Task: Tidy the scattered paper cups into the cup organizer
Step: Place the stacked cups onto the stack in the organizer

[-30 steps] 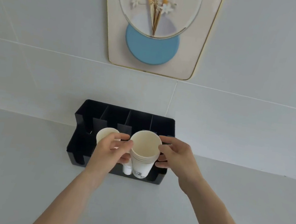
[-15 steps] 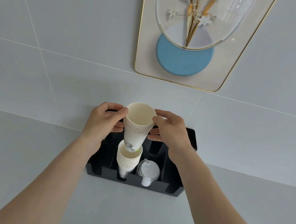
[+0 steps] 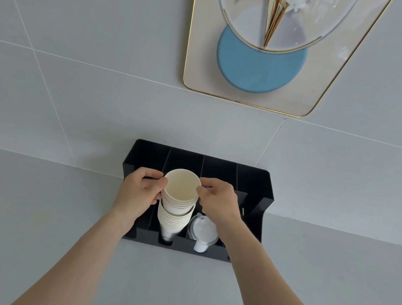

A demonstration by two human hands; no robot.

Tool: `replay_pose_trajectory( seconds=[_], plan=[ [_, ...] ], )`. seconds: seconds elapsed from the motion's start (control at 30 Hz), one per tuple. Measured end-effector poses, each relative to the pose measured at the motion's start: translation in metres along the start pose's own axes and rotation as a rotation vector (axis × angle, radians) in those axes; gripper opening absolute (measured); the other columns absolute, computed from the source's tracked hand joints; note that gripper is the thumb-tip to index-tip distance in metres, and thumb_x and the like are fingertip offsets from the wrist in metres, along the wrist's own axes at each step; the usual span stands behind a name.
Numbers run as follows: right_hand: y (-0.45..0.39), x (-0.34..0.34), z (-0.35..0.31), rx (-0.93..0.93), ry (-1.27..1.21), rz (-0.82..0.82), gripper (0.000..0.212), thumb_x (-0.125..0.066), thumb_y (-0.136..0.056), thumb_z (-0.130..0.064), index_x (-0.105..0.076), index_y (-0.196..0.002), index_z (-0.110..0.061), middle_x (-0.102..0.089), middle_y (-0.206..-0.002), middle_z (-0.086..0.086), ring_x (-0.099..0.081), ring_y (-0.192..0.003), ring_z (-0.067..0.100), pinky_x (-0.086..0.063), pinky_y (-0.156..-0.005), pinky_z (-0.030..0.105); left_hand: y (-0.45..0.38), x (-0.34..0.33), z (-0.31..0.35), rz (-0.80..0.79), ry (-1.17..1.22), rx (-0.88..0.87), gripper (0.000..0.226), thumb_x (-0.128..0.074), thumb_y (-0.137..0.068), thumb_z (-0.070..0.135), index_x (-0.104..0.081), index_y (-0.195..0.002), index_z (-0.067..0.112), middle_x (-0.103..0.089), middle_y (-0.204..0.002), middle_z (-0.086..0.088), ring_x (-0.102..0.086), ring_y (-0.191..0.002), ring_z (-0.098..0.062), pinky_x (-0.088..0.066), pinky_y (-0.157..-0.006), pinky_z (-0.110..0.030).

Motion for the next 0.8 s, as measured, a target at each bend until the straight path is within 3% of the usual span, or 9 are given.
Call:
replay_pose_trajectory(
  seconds=[0.17, 0.4, 0.57, 0.7, 0.8],
  plan=[
    [-0.001, -0.007, 0.011, -0.027, 0.053, -0.010, 0.030, -0.059, -0.096, -0.016, -0.076, -0.117, -0.027, -0.074, -0.092, -0.007, -0.066, -0.074, 0.013, -0.055, -0.064, 0.024, -0.005, -0.002, -0.020, 0.019, -0.142, 0.019, 0.016, -0.070, -0.088, 0.033, -0.066, -0.104, 0.029, -0.076, -0.100, 0.006, -0.071, -0.096, -0.016, -0.055, -0.092, -0.041],
    [-0.002, -0.010, 0.018, -0.036, 0.031, -0.007, 0.026, -0.063, -0.098, -0.022, -0.073, -0.121, -0.026, -0.073, -0.096, -0.007, -0.067, -0.077, 0.010, -0.048, -0.060, 0.021, -0.005, -0.002, -0.024, 0.033, -0.212, 0.013, 0.018, -0.068, -0.090, 0.036, -0.065, -0.106, 0.029, -0.075, -0.102, 0.008, -0.071, -0.097, -0.018, -0.056, -0.094, -0.047],
    [0.003, -0.003, 0.021, -0.045, 0.107, -0.004, 0.047, -0.065, -0.096, -0.041, -0.060, -0.139, -0.024, -0.070, -0.129, 0.002, -0.068, -0.110, 0.022, -0.052, -0.090, 0.033, 0.001, -0.007, -0.015, 0.025, -0.365, -0.031, 0.032, -0.059, -0.096, 0.038, -0.056, -0.125, 0.025, -0.072, -0.116, 0.005, -0.066, -0.104, -0.018, -0.053, -0.093, -0.042],
    [0.014, 0.016, 0.029, 0.039, 0.302, 0.019, 0.063, -0.059, -0.095, -0.058, -0.052, -0.147, -0.024, -0.057, -0.148, 0.005, -0.057, -0.130, 0.026, -0.048, -0.106, 0.043, 0.014, -0.009, -0.009, 0.025, -0.517, -0.150, 0.051, -0.055, -0.095, 0.048, -0.044, -0.141, 0.028, -0.061, -0.139, 0.001, -0.057, -0.125, -0.022, -0.049, -0.099, -0.043],
    [0.025, 0.038, 0.030, 0.109, 0.467, 0.053, 0.068, -0.055, -0.094, -0.062, -0.047, -0.151, -0.026, -0.050, -0.152, 0.006, -0.048, -0.138, 0.029, -0.045, -0.111, 0.048, 0.026, -0.012, 0.003, 0.032, -0.642, -0.235, 0.063, -0.056, -0.091, 0.056, -0.040, -0.146, 0.030, -0.056, -0.142, -0.002, -0.049, -0.131, -0.027, -0.047, -0.102, -0.048]
  ],
)
Point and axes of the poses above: each hand's wrist, its own y-axis away from the middle knuckle, its own x-axis out of the back of the hand, z = x × y, the point moved 2 cm from there along -y, towards the middle knuckle
